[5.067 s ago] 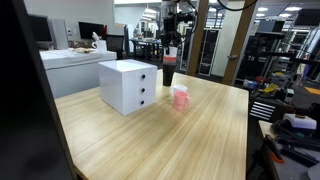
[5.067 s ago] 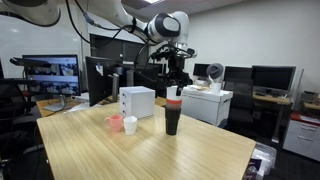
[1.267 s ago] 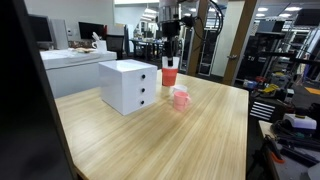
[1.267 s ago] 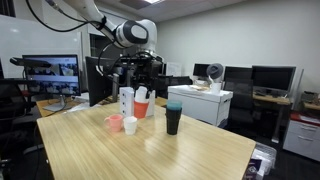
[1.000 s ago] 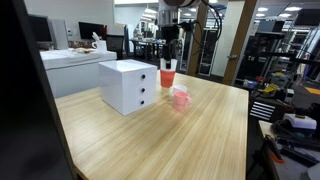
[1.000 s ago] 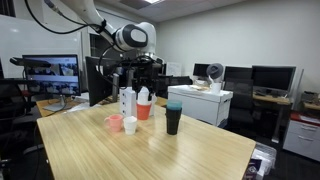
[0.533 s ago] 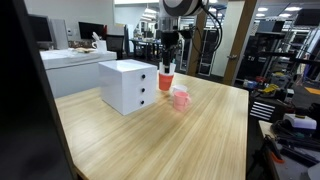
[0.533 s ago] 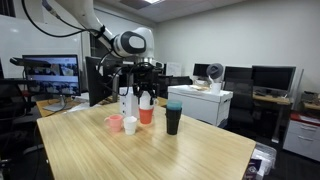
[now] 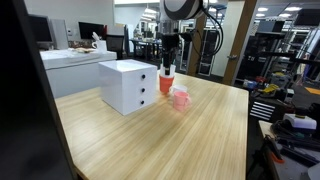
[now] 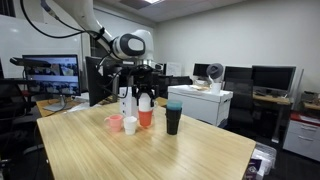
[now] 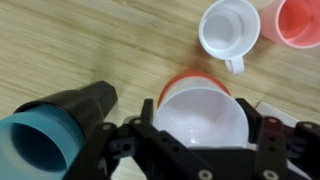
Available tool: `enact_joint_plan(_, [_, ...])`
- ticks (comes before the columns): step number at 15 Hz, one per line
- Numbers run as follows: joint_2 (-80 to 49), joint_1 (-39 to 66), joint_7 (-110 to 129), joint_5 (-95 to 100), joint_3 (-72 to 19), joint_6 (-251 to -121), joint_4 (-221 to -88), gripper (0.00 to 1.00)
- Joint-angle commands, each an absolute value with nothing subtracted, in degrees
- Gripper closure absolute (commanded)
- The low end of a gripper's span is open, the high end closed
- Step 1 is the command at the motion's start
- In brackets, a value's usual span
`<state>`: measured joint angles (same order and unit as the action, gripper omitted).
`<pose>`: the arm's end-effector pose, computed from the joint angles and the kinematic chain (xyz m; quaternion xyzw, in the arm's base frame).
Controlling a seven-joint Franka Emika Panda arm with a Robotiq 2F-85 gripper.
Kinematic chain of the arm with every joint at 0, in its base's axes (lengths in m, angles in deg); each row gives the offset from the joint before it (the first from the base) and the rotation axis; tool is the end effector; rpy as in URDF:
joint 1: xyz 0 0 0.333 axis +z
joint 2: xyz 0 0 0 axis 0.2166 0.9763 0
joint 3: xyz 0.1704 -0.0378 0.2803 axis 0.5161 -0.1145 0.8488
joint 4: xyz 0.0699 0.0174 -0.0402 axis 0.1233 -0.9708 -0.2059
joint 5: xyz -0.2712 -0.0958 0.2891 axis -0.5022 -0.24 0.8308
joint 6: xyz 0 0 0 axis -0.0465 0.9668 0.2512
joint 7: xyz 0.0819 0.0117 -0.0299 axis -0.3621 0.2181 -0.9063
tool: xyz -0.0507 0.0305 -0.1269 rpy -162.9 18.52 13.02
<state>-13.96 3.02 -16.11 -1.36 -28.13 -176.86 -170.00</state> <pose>0.6154 -0.1665 0.3124 0.9942 0.0892 -0.0245 0.0549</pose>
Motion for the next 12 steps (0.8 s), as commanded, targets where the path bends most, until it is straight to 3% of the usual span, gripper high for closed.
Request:
enact_joint_plan(1, [-16.29, 3.52, -14.6, -3.53, -28.54, -176.99, -171.9, 0.0])
enact_joint_plan(12, [-22.97, 3.48, -16.08, -2.68, -28.29, -170.22, -168.66, 0.0])
